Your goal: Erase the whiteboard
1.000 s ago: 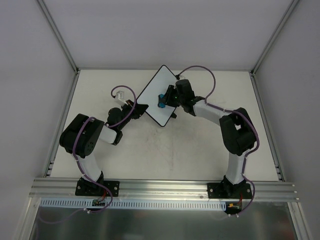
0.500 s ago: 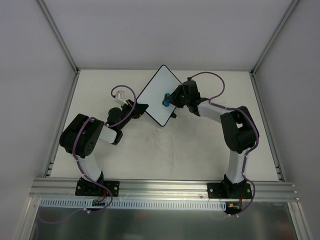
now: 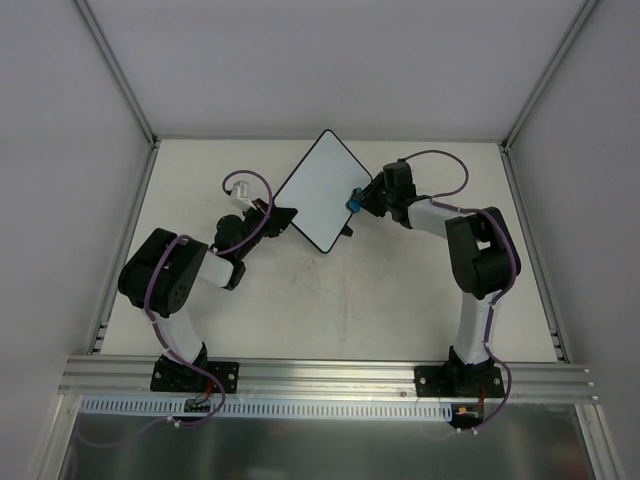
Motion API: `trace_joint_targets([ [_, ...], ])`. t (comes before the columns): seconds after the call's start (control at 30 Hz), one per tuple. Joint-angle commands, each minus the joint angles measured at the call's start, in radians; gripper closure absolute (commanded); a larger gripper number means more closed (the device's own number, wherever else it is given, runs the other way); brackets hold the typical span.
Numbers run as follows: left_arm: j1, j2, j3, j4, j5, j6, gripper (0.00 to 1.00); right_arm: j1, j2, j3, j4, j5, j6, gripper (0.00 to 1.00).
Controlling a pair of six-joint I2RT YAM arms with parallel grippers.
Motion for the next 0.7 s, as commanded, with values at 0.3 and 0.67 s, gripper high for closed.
trace_joint_targets([
  [0.3, -0.008, -0.008, -0.002, 0.248, 0.040, 0.067, 1.00, -0.086, -0.013, 0.094, -0.138, 0.048, -0.142, 1.00],
  [0.67, -0.008, -0.004, 0.015, 0.249, 0.043, 0.065, 1.00, -0.070, -0.168, 0.264, -0.534, 0.071, -0.418, 1.00],
])
